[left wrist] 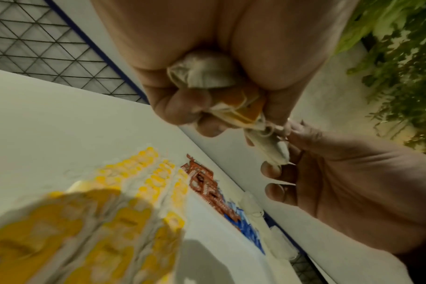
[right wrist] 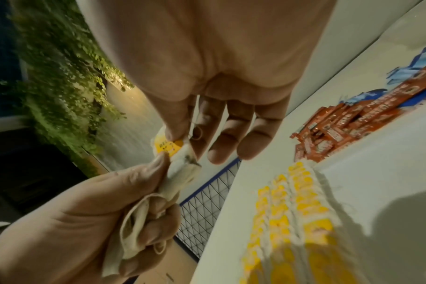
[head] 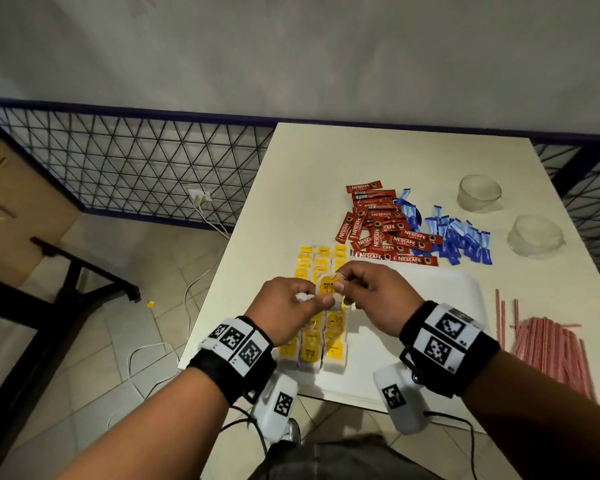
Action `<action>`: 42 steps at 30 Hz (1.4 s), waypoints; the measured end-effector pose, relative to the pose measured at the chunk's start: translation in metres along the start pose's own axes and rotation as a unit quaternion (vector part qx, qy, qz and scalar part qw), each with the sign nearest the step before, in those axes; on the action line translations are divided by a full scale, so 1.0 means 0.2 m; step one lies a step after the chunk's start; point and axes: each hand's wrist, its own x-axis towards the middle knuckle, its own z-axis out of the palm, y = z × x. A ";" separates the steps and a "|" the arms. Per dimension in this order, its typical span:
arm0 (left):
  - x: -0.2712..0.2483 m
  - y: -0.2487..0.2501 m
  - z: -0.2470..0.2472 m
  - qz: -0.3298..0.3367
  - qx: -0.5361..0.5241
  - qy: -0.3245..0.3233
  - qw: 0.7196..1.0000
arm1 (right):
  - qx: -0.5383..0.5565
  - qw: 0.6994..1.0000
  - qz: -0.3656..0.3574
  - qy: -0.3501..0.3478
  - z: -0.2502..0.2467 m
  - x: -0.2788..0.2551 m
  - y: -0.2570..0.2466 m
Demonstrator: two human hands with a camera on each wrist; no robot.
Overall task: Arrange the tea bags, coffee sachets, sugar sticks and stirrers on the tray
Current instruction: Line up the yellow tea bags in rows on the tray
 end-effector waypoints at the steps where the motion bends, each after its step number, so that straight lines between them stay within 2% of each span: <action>1: -0.01 -0.04 0.00 -0.012 0.003 -0.003 1.000 | 0.006 1.000 0.018 -0.010 0.02 -0.01 0.03; 8: -0.19 -0.43 -0.01 -0.125 0.040 0.009 0.991 | 0.012 0.985 0.147 -0.083 0.21 -0.15 0.32; 14: -0.26 -0.49 -0.03 -0.112 0.055 0.013 0.992 | -0.017 0.974 0.203 -0.095 0.33 -0.19 0.44; 24: -0.27 -0.50 -0.05 -0.100 0.058 0.010 0.993 | -0.047 0.968 0.239 -0.056 0.38 -0.17 0.47; 26: -0.26 -0.51 -0.05 -0.108 0.057 0.012 0.992 | -0.103 0.970 0.215 -0.050 0.38 -0.16 0.47; 29: -0.26 -0.53 -0.04 -0.114 0.051 0.004 0.992 | -0.195 0.973 0.113 -0.048 0.35 -0.19 0.46; 32: -0.26 -0.55 -0.02 -0.118 0.108 0.001 0.987 | -0.220 0.969 0.004 -0.111 0.32 -0.22 0.43; 35: -0.25 -0.59 0.02 -0.134 0.173 -0.001 0.976 | -0.289 0.941 -0.008 -0.176 0.34 -0.21 0.43; 42: -0.26 -0.59 0.03 -0.136 0.166 0.005 0.977 | -0.327 0.927 0.009 -0.185 0.38 -0.17 0.42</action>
